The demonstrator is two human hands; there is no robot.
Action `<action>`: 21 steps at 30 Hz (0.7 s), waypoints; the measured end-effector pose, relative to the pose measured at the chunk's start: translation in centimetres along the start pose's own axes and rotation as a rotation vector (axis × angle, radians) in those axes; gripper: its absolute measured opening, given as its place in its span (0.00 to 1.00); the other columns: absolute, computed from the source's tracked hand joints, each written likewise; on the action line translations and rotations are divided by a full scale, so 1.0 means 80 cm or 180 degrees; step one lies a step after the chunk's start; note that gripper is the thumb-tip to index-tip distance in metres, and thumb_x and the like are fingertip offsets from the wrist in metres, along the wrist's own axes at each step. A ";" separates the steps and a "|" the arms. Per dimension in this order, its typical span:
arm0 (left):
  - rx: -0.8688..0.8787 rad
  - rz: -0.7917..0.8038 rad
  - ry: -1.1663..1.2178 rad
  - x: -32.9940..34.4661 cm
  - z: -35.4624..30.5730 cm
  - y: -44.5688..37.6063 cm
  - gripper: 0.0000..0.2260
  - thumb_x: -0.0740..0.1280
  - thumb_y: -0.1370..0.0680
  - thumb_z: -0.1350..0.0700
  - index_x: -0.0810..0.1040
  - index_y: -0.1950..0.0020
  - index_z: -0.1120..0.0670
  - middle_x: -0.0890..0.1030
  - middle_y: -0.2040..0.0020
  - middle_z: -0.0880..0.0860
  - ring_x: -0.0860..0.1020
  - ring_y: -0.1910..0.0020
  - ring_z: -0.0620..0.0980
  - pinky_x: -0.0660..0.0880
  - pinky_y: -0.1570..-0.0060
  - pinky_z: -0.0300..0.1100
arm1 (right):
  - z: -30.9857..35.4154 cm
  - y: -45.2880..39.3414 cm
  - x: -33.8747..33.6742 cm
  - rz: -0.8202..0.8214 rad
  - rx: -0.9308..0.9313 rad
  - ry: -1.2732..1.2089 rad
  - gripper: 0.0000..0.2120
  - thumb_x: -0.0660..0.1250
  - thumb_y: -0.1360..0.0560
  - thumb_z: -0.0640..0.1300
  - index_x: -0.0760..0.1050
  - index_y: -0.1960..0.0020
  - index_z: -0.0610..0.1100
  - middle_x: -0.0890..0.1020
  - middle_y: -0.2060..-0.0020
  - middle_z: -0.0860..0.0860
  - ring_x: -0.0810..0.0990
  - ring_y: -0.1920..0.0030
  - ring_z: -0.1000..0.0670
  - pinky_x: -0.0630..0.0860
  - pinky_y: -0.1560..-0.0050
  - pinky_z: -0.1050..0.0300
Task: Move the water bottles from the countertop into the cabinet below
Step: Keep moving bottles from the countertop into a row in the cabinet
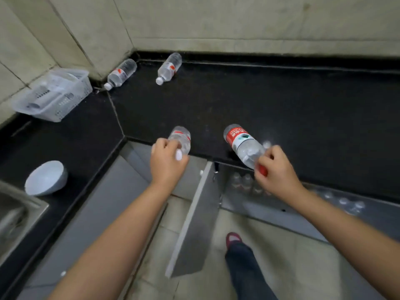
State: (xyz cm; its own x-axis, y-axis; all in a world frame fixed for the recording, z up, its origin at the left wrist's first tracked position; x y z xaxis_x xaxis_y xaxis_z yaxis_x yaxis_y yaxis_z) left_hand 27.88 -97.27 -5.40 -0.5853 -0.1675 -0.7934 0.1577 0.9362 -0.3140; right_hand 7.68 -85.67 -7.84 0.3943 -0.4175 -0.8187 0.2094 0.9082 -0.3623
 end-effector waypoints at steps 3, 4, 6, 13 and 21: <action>0.0208 0.0140 0.0239 -0.016 -0.055 0.042 0.07 0.69 0.32 0.62 0.81 0.56 0.62 0.76 0.54 0.63 0.75 0.53 0.60 0.67 0.57 0.41 | 0.006 0.065 -0.065 -0.0202 0.0562 -0.0266 0.05 0.71 0.40 0.24 0.77 0.67 0.29 0.70 0.66 0.40 0.73 0.66 0.42 0.65 0.62 0.61; 0.0162 0.0308 0.0262 -0.014 -0.069 0.054 0.08 0.69 0.32 0.61 0.80 0.54 0.61 0.76 0.52 0.62 0.75 0.51 0.59 0.65 0.58 0.39 | 0.004 0.081 -0.084 -0.0248 0.0766 -0.0314 0.05 0.71 0.40 0.26 0.79 0.65 0.30 0.69 0.65 0.42 0.72 0.64 0.44 0.62 0.61 0.65; 0.0107 0.0701 0.0247 0.000 -0.093 0.088 0.10 0.69 0.32 0.58 0.80 0.53 0.61 0.77 0.51 0.62 0.75 0.51 0.59 0.62 0.60 0.38 | -0.010 0.112 -0.114 -0.0141 0.1193 -0.0297 0.06 0.71 0.38 0.30 0.81 0.61 0.35 0.71 0.63 0.45 0.70 0.61 0.48 0.57 0.65 0.67; -0.0154 0.2189 0.0317 0.129 -0.143 0.250 0.10 0.70 0.31 0.56 0.79 0.54 0.60 0.79 0.49 0.61 0.77 0.49 0.58 0.71 0.55 0.42 | -0.107 0.257 -0.102 0.1394 0.2516 -0.0068 0.07 0.70 0.34 0.37 0.74 0.67 0.46 0.73 0.68 0.49 0.74 0.65 0.48 0.77 0.57 0.56; -0.0316 0.2876 -0.0059 0.326 -0.198 0.335 0.07 0.65 0.29 0.60 0.77 0.52 0.60 0.75 0.48 0.61 0.75 0.48 0.59 0.71 0.53 0.41 | -0.291 0.352 -0.043 0.1586 0.2816 -0.0128 0.09 0.68 0.32 0.35 0.80 0.52 0.36 0.67 0.57 0.47 0.78 0.50 0.42 0.72 0.53 0.61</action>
State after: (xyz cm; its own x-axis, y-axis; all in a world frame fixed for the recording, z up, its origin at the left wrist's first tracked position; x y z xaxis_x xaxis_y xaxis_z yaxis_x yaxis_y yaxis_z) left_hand 4.25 -71.67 -26.20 -0.2590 0.6392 -0.7241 0.4807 0.7355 0.4774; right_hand -8.57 -58.02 -25.60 0.6439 -0.0127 -0.7650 0.5937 0.6390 0.4891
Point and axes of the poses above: each hand's wrist, its own y-axis away from the middle knuckle, its own x-axis out of the palm, z = x × y, the point moved 5 cm from there along -y, towards the middle knuckle
